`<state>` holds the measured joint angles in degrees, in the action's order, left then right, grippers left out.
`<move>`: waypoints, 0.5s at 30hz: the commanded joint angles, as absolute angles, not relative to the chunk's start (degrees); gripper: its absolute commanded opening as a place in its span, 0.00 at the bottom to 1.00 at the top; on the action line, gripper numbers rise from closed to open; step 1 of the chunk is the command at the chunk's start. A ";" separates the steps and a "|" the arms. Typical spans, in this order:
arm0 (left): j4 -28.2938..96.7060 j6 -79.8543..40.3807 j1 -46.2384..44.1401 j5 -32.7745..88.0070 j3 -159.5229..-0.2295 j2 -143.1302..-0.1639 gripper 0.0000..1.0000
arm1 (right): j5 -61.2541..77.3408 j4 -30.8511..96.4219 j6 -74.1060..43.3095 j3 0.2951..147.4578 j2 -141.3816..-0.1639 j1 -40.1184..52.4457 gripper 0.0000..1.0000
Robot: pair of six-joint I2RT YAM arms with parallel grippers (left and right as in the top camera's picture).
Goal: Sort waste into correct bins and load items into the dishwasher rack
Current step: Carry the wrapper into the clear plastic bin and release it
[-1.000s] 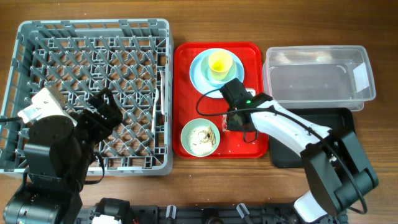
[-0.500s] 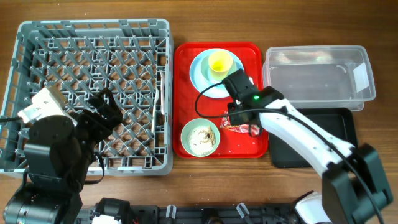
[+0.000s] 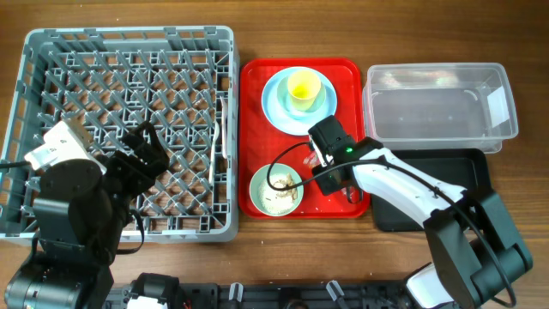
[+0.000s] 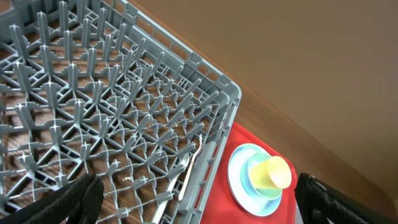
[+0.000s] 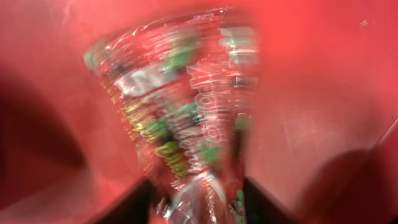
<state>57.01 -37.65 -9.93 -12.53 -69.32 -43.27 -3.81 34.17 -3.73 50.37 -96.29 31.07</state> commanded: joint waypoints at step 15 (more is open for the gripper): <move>56.90 -38.20 -9.52 -12.88 -69.76 -43.18 1.00 | -21.50 39.16 -31.77 69.25 -88.51 10.66 0.04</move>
<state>57.04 -37.67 -9.93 -12.53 -69.32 -43.27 -19.14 41.56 -23.35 71.40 -84.82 16.40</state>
